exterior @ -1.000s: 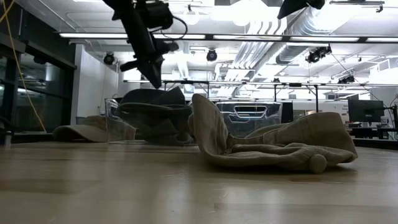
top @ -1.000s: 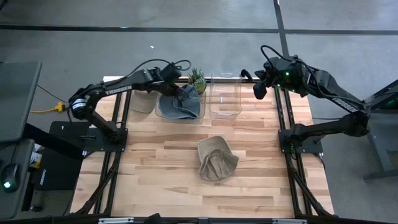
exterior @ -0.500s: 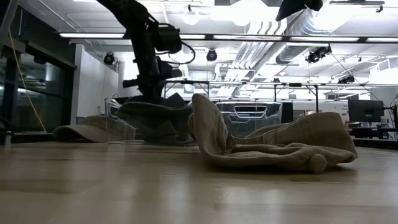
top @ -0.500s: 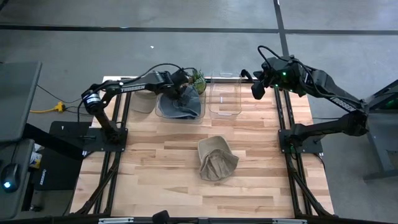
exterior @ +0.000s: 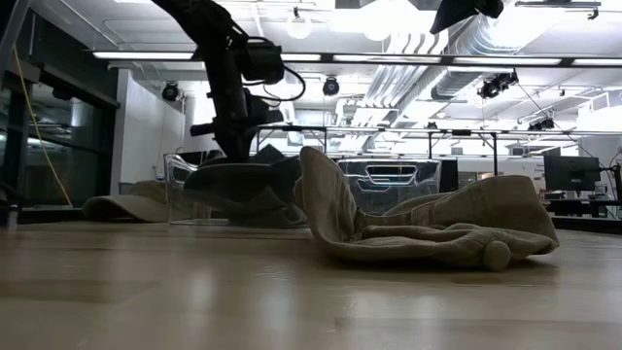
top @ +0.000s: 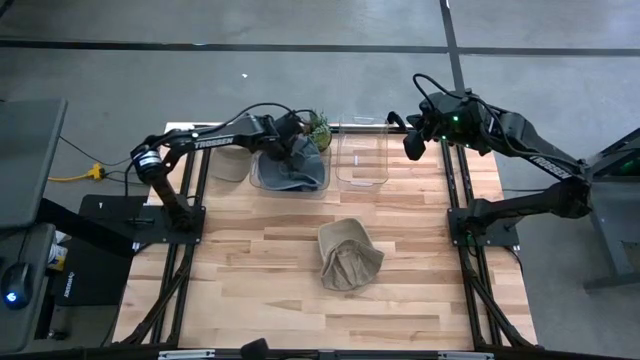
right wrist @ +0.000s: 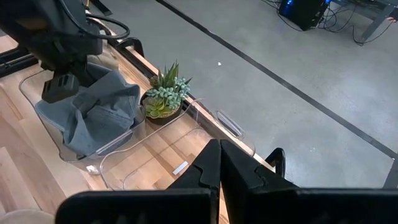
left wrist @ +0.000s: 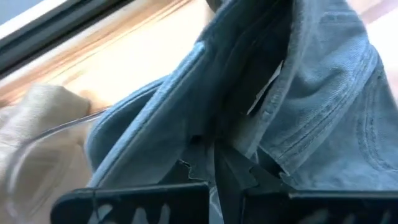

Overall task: Pick & Place hat
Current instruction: Put the gray cap into the left transparent bin, then put the top brown cap into the right transparent bin

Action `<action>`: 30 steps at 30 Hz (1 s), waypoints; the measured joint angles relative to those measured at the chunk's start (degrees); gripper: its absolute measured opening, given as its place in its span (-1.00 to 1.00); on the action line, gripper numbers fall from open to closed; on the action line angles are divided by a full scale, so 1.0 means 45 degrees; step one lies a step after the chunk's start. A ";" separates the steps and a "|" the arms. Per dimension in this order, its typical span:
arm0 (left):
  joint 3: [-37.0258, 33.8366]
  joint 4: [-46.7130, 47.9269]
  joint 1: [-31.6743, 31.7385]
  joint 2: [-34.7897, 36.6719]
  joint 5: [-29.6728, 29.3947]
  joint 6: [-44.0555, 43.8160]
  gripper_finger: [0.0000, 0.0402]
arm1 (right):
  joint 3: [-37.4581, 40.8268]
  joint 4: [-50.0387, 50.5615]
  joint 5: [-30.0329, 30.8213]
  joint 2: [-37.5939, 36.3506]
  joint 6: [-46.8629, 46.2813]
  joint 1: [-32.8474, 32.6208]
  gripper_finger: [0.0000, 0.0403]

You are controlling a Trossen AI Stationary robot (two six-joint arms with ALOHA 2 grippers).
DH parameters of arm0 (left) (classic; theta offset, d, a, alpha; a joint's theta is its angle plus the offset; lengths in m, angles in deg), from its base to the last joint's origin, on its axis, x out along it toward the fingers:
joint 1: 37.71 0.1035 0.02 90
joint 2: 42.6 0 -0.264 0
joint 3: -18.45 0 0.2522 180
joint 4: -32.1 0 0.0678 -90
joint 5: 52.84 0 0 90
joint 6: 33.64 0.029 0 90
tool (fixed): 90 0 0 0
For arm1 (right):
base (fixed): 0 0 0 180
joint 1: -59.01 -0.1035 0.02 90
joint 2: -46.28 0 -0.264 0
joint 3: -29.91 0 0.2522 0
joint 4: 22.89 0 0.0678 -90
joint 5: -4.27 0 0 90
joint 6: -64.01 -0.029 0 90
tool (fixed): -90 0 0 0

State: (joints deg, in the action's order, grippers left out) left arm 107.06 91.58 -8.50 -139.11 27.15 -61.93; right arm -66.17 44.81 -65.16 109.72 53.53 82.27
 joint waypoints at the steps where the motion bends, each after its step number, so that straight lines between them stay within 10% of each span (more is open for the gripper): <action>1: 0.0000 0.0012 -0.0005 0.0094 -0.0040 -0.0002 -1.00 | 0.0000 0.0000 -0.0007 0.0000 0.0000 -0.0002 -1.00; 30: 0.0534 0.4093 0.0000 0.3864 -0.1562 -0.1312 -1.00 | 0.0000 0.0729 -0.0466 -0.0005 0.0198 0.0002 -1.00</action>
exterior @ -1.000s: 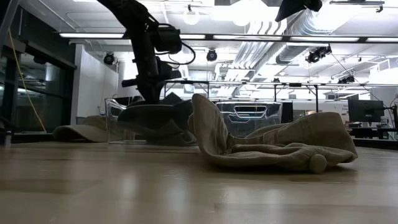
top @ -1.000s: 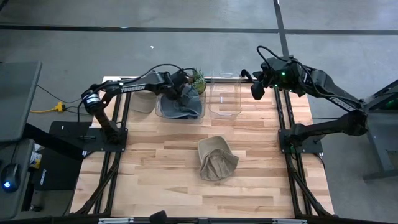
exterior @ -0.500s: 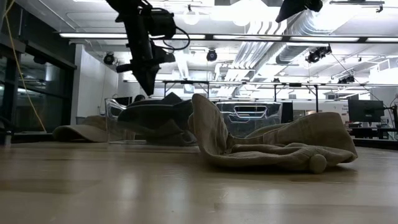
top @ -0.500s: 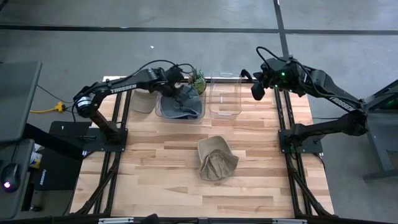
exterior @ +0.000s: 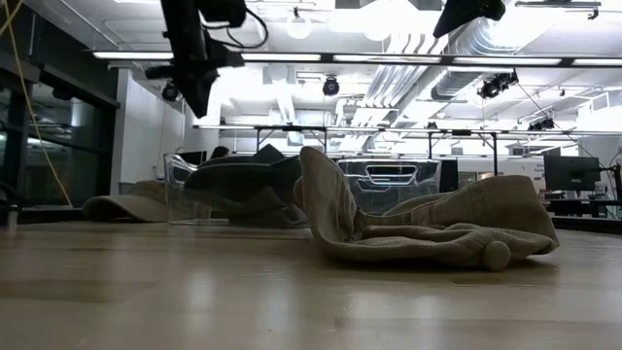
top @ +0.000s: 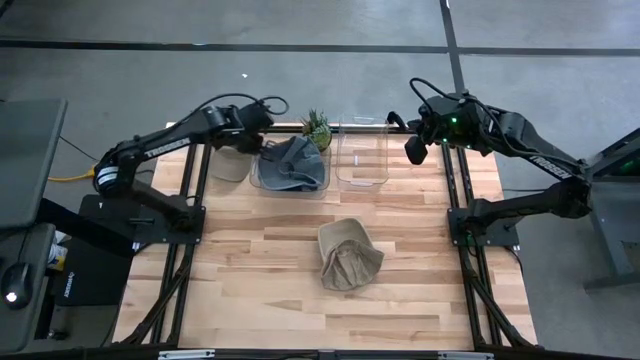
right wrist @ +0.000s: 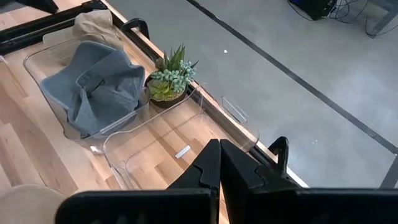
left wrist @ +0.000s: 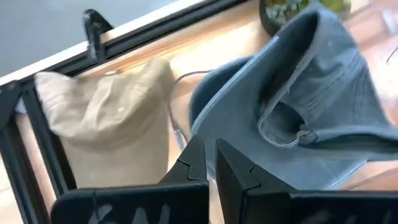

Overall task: Pick & Place hat
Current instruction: Put the top brown cap into the right transparent bin

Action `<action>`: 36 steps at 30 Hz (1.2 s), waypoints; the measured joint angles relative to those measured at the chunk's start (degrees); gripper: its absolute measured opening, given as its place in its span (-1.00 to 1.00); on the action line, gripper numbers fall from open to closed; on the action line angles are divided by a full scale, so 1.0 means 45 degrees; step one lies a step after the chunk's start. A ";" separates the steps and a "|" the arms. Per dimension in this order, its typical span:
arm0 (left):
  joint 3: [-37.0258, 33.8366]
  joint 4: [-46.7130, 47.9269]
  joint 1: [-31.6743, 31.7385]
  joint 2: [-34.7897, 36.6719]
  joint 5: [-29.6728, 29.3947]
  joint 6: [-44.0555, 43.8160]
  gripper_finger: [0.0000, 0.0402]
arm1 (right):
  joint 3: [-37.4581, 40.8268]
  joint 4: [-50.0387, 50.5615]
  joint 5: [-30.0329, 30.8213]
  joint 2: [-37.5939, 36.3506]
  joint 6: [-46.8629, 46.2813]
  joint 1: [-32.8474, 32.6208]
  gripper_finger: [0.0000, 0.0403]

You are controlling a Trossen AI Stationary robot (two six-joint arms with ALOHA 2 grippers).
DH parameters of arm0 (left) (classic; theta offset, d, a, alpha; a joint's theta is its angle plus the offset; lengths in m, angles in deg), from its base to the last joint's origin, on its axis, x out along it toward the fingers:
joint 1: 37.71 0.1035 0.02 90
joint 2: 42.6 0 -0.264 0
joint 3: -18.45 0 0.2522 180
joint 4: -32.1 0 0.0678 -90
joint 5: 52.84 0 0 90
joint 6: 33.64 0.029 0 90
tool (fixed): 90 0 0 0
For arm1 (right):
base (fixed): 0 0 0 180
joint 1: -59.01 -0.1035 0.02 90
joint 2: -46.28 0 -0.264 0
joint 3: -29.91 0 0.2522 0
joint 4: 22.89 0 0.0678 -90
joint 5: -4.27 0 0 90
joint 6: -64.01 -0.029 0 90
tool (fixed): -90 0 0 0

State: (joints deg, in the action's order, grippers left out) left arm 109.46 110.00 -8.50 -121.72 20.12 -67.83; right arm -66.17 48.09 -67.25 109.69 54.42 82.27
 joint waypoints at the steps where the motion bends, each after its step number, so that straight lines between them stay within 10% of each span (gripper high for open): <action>1: 0.0005 0.0061 0.0000 0.0145 -0.0091 -0.0252 -1.00 | 0.0000 0.0000 0.0000 0.0000 0.0005 -0.0004 -1.00; 16: -0.0238 0.1694 -0.0015 0.1942 -0.0971 -0.4170 -1.00 | 0.0000 -0.0010 -0.0204 -0.0005 0.0239 -0.0004 -1.00; 36: -0.8120 -0.2278 -0.1831 0.7316 -0.2421 -1.5203 -1.00 | 0.0000 -0.0512 -0.0228 -0.0005 0.0710 0.0001 -1.00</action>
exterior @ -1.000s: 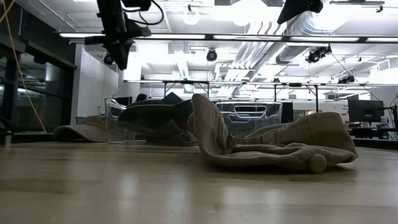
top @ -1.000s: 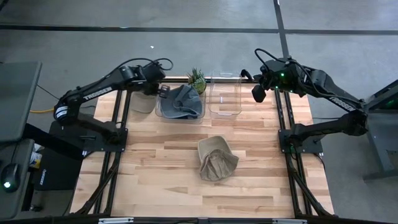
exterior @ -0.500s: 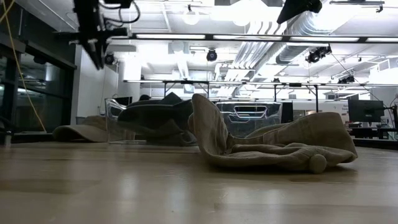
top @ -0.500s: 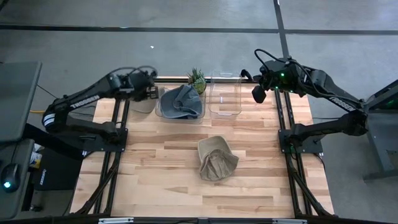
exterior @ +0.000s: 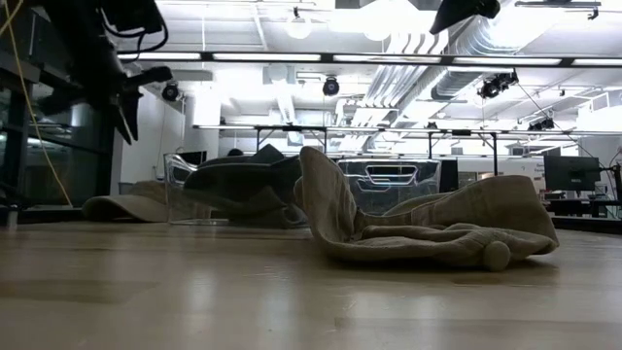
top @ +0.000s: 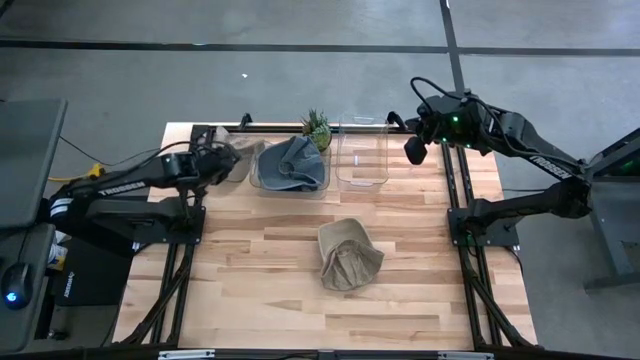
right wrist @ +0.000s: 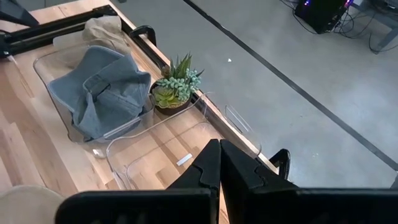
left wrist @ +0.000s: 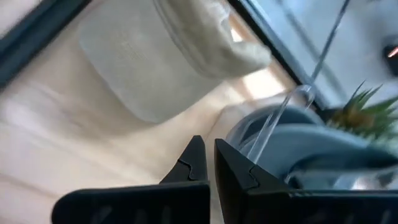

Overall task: Pick & Place hat
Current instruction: Put the top brown cap into the right transparent bin

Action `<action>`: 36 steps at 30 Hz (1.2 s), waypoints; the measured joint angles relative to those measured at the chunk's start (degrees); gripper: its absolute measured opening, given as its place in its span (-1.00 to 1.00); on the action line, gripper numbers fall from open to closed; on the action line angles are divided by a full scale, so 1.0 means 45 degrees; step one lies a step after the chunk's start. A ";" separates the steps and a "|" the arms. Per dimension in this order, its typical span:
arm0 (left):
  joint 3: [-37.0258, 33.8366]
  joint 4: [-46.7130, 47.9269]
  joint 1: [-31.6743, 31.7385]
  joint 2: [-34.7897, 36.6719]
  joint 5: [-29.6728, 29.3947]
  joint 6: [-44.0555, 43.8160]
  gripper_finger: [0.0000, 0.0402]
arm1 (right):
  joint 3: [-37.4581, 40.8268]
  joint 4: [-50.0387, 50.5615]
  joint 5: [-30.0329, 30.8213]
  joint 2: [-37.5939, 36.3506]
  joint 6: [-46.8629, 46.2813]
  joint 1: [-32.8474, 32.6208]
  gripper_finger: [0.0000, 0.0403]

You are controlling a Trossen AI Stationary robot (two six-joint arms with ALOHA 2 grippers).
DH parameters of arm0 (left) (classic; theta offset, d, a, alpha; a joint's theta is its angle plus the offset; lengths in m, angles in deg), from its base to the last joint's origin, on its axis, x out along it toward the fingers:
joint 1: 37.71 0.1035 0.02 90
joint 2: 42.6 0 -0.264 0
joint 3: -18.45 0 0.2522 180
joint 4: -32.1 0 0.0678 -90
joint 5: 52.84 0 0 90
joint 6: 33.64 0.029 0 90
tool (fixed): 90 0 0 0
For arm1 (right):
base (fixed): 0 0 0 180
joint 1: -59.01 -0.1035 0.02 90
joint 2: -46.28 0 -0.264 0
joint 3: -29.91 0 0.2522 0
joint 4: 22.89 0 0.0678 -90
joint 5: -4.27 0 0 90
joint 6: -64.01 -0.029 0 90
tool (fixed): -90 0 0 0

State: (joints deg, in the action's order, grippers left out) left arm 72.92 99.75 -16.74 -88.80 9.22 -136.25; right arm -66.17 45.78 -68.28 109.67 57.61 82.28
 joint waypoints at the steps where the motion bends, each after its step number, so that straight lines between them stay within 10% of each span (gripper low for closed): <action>1: -0.0209 -0.0348 0.0000 0.0104 -0.0212 -0.0286 -1.00 | 0.0000 -0.0062 -0.0004 0.0000 0.0000 0.0000 -1.00; 25: -0.3796 -0.3769 0.0000 0.0418 -0.1014 -0.4702 -0.97 | 0.0000 -0.0552 -0.0340 0.0000 0.0191 -0.0004 -1.00; 36: -0.3814 -0.2867 0.0000 0.0413 -0.1041 -0.4175 -0.47 | 0.0000 -0.0551 -0.0308 0.0000 0.0335 0.0000 -1.00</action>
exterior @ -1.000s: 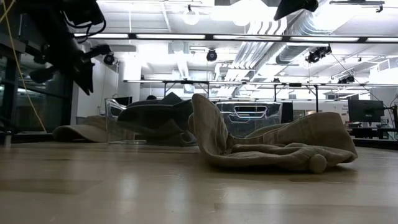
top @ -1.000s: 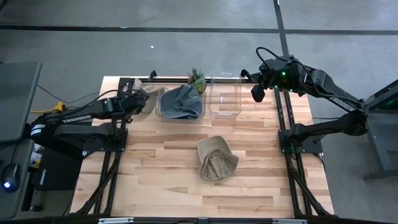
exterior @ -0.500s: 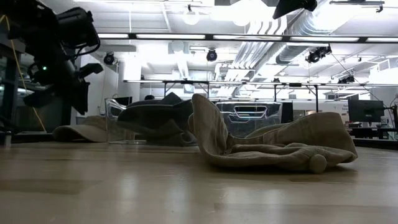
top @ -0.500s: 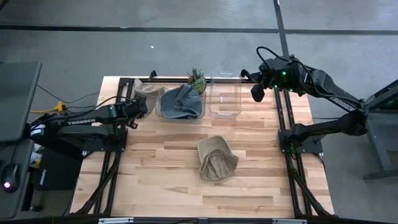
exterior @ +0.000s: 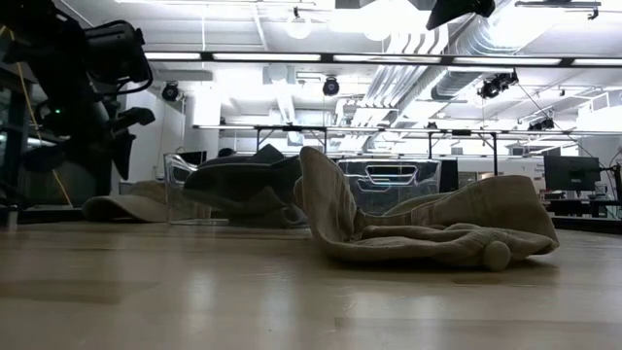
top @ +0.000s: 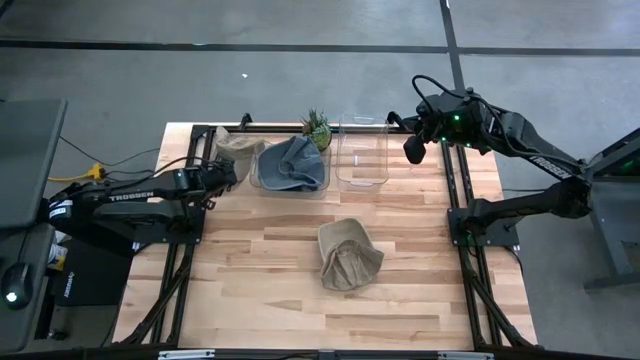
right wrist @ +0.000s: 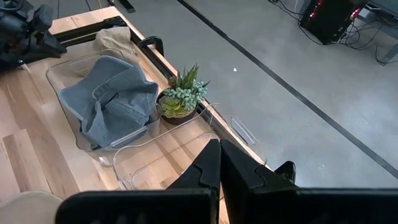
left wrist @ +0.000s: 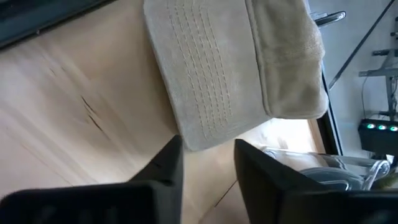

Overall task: Pick & Place hat
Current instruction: Put the top brown cap into the right transparent bin

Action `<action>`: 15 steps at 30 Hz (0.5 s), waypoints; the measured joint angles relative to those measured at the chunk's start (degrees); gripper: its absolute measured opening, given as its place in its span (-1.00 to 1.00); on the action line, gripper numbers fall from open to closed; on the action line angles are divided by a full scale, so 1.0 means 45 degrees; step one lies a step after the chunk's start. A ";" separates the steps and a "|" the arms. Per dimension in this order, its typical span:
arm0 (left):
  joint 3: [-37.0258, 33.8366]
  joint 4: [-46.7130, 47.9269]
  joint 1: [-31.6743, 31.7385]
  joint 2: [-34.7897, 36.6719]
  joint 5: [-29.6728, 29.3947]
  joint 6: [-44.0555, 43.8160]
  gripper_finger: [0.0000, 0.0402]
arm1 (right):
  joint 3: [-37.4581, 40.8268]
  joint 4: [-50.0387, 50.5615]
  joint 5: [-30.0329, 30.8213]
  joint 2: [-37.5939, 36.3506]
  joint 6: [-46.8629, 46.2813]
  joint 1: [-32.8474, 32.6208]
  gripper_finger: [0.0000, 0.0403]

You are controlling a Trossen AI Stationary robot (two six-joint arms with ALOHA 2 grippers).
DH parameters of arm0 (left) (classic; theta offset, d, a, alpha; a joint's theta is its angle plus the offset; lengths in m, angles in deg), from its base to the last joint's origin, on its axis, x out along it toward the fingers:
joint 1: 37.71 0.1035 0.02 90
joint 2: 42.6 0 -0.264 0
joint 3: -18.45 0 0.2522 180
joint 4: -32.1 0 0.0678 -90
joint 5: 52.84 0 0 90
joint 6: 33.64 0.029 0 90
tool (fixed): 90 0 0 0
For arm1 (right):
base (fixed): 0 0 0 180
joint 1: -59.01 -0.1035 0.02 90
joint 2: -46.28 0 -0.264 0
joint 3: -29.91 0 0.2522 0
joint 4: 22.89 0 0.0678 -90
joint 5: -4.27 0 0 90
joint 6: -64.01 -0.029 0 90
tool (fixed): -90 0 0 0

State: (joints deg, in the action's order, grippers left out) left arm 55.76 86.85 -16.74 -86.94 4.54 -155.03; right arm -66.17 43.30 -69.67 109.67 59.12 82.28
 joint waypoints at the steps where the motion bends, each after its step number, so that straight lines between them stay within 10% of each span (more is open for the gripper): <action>1: 0.0000 0.0018 0.0000 -0.0005 -0.0001 0.0002 -0.40 | 0.0000 0.0000 0.0002 0.0000 0.0000 0.0000 -1.00; 15: 0.0000 0.0635 0.0000 -0.0449 -0.0686 -0.0227 0.02 | 0.0000 0.0000 0.0012 0.0000 0.0097 -0.0001 -1.00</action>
State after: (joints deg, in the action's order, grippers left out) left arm 55.76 89.70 -16.74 -88.96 1.45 -156.06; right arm -66.17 43.30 -69.61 109.67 59.56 82.27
